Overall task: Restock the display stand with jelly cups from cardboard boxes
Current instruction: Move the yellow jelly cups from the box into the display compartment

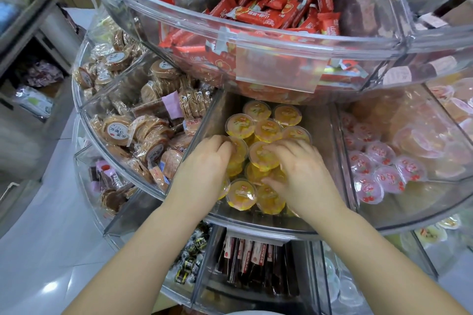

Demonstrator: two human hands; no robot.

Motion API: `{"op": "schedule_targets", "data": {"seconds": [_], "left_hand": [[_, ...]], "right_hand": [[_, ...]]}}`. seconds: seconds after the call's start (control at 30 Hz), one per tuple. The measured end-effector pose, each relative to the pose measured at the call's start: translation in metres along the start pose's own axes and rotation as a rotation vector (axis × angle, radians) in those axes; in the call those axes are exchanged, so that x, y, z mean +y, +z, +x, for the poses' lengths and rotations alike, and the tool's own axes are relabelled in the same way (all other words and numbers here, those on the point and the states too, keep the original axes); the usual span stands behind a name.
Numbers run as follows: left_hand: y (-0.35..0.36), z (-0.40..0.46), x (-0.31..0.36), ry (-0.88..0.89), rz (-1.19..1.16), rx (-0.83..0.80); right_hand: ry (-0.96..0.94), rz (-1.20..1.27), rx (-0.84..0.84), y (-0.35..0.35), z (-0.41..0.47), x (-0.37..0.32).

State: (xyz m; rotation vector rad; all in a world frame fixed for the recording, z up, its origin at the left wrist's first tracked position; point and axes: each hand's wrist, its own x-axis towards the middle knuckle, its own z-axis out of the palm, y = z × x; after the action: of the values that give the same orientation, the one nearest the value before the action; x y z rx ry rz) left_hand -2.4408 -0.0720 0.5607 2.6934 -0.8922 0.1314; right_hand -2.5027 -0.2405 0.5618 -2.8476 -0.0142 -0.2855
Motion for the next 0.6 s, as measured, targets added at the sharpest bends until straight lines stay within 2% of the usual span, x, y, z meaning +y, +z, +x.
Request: {"op": "schedule_targets", "data": {"seconds": [0.2, 0.3, 0.47, 0.6], "left_hand": [[-0.019, -0.024, -0.004, -0.072, -0.421, 0.226], [-0.028, -0.053, -0.012, -0.194, -0.595, 0.36], [-0.021, -0.136, -0.039, -0.456, -0.782, 0.569], [0.015, -0.235, -0.072, -0.828, -0.812, 0.615]], "right_hand": [[0.075, 0.283, 0.071, -0.024, -0.011, -0.007], [0.0, 0.439, 0.053, -0.028, -0.02, -0.039], [-0.215, 0.627, -0.27, 0.011, -0.044, -0.121], [-0.285, 0.655, -0.603, 0.086, -0.073, -0.18]]}}
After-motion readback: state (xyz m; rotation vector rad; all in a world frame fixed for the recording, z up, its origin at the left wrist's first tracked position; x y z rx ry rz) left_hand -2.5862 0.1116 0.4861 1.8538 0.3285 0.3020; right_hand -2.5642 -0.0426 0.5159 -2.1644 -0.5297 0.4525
